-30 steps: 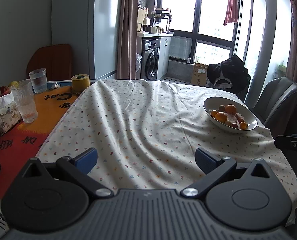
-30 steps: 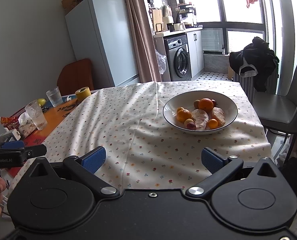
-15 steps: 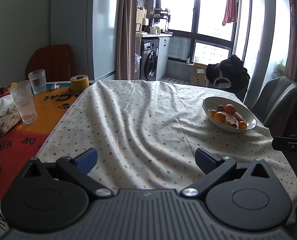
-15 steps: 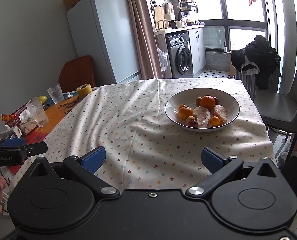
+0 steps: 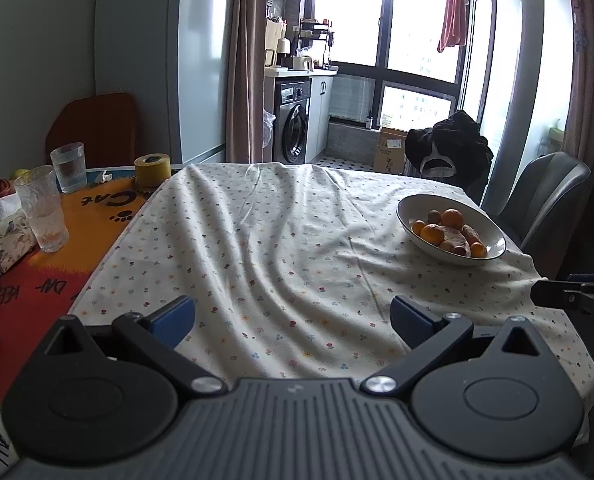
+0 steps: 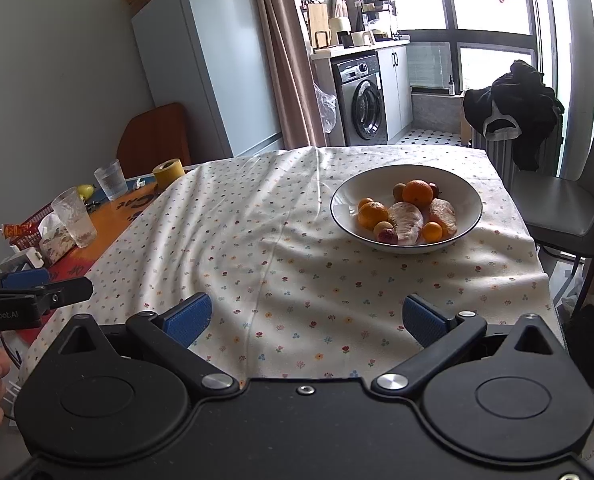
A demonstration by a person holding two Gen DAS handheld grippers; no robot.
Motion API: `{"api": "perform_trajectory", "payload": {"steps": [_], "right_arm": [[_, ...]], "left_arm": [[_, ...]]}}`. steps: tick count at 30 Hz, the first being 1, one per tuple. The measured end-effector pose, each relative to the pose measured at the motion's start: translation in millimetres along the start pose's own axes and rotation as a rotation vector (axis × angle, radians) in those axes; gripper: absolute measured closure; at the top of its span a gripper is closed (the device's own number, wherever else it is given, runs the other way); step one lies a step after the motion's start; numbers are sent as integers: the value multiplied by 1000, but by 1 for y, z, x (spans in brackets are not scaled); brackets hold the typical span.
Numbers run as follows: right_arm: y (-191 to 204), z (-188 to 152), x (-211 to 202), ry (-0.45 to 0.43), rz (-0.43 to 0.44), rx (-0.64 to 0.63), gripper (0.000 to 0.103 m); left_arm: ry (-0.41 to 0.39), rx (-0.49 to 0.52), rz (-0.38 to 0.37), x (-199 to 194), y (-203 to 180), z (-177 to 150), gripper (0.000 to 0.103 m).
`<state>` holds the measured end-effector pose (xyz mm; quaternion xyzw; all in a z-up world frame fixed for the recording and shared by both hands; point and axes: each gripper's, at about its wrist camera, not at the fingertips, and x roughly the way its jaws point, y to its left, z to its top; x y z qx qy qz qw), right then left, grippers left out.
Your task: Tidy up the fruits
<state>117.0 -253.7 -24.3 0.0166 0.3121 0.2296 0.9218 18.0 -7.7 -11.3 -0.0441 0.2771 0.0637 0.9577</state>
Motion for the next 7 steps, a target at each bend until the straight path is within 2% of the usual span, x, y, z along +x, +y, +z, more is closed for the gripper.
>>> {"api": "perform_trajectory", "payload": {"steps": [7], "right_arm": [[1,0,-1,1,2,-4,0]], "left_arm": [[-3,5,-10,-2,-1,0,0]]}}
